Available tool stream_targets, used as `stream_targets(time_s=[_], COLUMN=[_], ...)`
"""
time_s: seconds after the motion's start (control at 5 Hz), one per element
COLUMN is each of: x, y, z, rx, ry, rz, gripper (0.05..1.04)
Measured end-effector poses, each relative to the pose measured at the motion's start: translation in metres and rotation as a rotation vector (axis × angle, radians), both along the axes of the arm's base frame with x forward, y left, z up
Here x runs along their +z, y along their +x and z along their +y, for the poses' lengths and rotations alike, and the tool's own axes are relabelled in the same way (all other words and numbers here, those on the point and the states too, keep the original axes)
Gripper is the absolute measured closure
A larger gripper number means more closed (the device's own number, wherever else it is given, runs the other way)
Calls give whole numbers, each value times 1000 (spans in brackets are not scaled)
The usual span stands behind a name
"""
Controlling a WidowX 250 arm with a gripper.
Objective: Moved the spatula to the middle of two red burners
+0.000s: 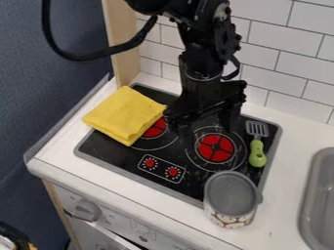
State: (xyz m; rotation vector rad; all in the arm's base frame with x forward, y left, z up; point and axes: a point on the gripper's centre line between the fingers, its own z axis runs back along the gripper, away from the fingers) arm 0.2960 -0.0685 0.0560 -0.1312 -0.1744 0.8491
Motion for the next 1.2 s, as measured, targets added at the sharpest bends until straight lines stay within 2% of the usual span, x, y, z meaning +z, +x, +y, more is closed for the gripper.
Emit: stream_targets(time_s=[0.2, 0.4, 0.6, 0.8, 1.0, 1.2], x=[-9, -8, -14, -19, -32, -46], y=[-2, 12, 24, 42, 50, 52], z=[1, -16, -44, -72, -83, -79], rx=[-3, -105, -196, -322, -350, -335], ry=[9, 24, 13, -23, -2, 37], rz=[34, 13, 9, -12, 11, 53], gripper=[83, 83, 83, 83, 83, 83])
